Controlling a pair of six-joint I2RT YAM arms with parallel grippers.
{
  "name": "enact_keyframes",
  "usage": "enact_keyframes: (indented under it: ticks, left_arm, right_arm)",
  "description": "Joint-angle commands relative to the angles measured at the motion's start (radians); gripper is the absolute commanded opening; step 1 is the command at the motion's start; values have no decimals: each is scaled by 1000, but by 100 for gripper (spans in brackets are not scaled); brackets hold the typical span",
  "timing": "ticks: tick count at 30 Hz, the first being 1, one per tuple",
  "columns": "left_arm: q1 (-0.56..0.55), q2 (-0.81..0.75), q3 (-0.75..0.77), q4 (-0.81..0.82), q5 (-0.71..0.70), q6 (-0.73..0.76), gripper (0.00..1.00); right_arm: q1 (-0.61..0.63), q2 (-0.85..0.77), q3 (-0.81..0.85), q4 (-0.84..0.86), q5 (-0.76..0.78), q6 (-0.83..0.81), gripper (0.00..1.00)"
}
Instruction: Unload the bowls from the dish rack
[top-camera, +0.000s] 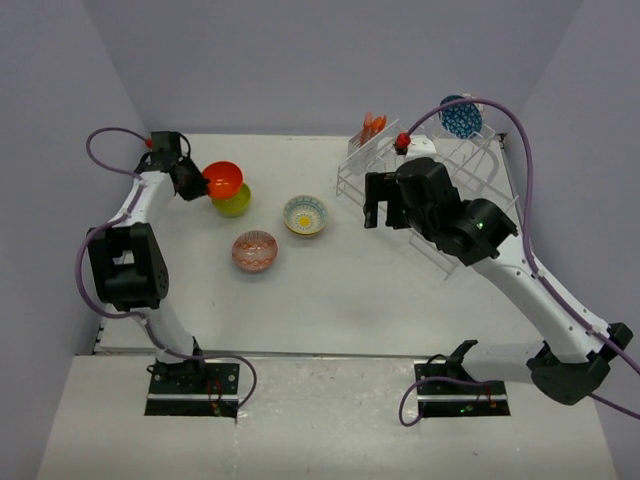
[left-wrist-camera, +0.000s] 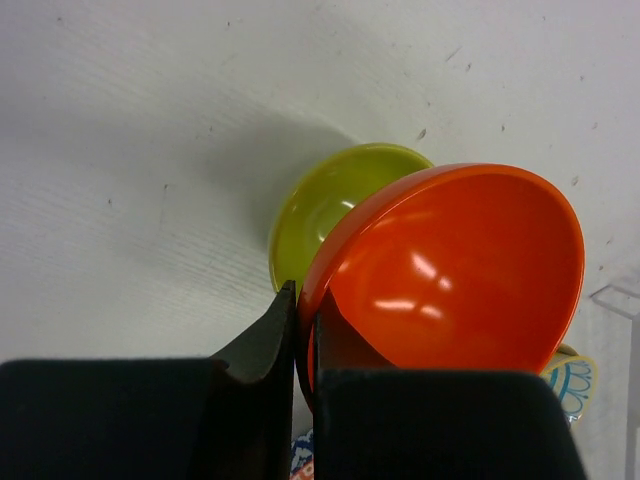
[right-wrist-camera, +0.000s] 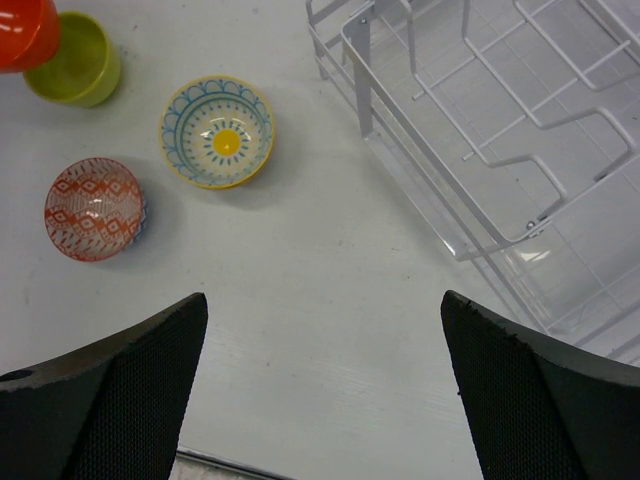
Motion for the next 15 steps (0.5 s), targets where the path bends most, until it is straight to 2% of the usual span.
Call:
enact_keyframes:
  ticks: [1, 9, 11, 15]
  left_arm:
    - [2, 32, 105, 42, 70, -24, 0]
    - [3, 101, 107, 40, 87, -7, 0]
    - [2, 99, 91, 42, 81, -6, 3]
    - [2, 105, 76, 38, 52, 5, 0]
  right_arm:
    - [-10, -43, -23, 52, 21, -32, 99]
    - [-13, -74, -71, 66, 26, -55, 99]
    - [-14, -79, -79, 73, 23, -57, 99]
    - [-16, -85, -97, 93, 9, -58, 99]
